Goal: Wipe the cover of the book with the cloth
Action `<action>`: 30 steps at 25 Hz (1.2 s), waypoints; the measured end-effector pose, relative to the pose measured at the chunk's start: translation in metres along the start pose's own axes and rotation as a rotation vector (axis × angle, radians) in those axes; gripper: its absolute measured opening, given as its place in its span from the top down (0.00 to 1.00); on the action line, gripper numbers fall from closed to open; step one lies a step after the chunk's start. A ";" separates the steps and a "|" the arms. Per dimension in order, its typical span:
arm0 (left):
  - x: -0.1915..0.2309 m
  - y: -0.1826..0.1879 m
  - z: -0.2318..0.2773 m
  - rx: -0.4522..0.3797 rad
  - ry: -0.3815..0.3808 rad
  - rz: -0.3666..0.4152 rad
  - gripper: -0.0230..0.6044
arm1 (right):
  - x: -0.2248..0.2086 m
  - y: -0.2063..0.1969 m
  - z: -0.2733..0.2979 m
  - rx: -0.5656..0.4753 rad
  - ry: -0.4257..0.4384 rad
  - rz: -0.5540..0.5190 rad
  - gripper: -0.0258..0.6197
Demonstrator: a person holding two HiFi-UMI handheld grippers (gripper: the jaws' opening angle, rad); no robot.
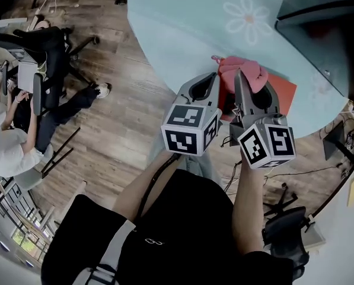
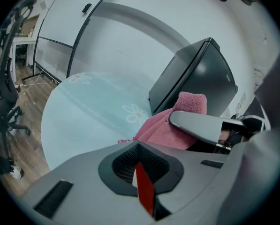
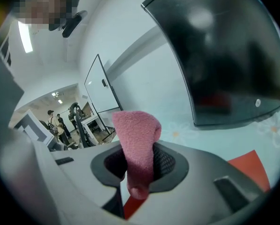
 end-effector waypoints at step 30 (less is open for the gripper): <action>0.000 -0.026 0.031 0.165 0.091 0.035 0.95 | -0.028 -0.056 0.030 0.221 -0.001 -0.227 0.81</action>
Point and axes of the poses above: the fingertips, and each gripper's own axes: z forward along the fingers, x to its left, y out of its top, the point moved 3 cm from there along -z, backward along the fingers, and after that the axes turned 15 degrees about -y, right-handed, at the moved point
